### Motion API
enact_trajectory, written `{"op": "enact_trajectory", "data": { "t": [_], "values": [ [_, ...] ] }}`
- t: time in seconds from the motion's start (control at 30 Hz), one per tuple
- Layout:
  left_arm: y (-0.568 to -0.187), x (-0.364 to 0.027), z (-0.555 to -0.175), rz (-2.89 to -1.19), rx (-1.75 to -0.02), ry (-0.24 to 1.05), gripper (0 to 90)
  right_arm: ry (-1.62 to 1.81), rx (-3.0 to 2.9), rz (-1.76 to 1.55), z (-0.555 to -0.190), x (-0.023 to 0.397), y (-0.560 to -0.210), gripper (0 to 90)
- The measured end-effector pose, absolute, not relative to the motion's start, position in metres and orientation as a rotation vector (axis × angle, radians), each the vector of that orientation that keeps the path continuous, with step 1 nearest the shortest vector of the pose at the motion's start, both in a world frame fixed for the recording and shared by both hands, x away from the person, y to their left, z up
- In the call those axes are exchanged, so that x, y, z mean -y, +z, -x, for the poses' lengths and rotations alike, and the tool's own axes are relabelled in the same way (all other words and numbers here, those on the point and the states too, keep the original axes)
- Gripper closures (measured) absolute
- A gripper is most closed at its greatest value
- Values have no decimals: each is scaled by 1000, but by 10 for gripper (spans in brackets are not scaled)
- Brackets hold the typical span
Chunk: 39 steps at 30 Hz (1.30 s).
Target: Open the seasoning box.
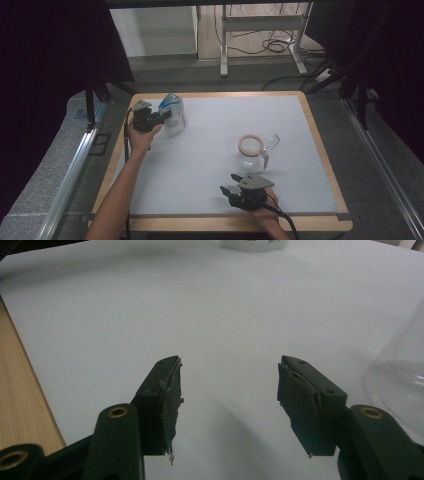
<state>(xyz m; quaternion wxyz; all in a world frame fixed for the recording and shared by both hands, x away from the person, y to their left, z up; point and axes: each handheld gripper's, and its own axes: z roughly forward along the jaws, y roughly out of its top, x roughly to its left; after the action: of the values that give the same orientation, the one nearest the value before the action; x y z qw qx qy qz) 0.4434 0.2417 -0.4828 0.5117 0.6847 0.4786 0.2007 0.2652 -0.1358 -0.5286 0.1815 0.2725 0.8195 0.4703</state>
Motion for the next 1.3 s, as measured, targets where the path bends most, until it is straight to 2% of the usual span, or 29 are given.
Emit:
{"op": "enact_trajectory", "data": {
  "t": [0.17, 0.2, 0.27, 0.3, 0.4, 0.43, 0.5, 0.57, 0.6, 0.97, 1.3],
  "values": [
    [-484, -244, -444, -1644, -1141, 466, 821, 1331, -2312, -769, -265, 135, -529, 432],
    [-484, -244, -444, -1644, -1141, 466, 806, 1331, -2312, -769, -265, 135, -529, 432],
    [-486, -242, -445, -1679, -1135, 489, 686, 1333, -2313, -769, -265, 135, -529, 432],
    [-490, -240, -446, -1708, -1139, 479, 674, 1332, -2312, -766, -265, 135, -529, 432],
    [-492, -240, -447, -1708, -1141, 477, 700, 1332, -2311, -767, -265, 136, -528, 432],
    [-491, -241, -447, -1694, -1141, 470, 747, 1330, -2308, -766, -264, 136, -528, 432],
    [-490, -241, -447, -1694, -1142, 469, 774, 1330, -2307, -768, -264, 137, -528, 432],
    [-490, -241, -446, -1697, -1143, 464, 855, 1330, -2308, -774, -265, 137, -528, 432],
    [-490, -241, -446, -1697, -1143, 464, 868, 1332, -2306, -772, -265, 137, -529, 432],
    [-478, -235, -437, -1674, -1102, 430, 895, 1330, -2286, -772, -265, 138, -529, 432],
    [-458, -234, -414, -1688, -1008, 377, 899, 1356, -2283, -756, -265, 134, -529, 432]
  ]
}}
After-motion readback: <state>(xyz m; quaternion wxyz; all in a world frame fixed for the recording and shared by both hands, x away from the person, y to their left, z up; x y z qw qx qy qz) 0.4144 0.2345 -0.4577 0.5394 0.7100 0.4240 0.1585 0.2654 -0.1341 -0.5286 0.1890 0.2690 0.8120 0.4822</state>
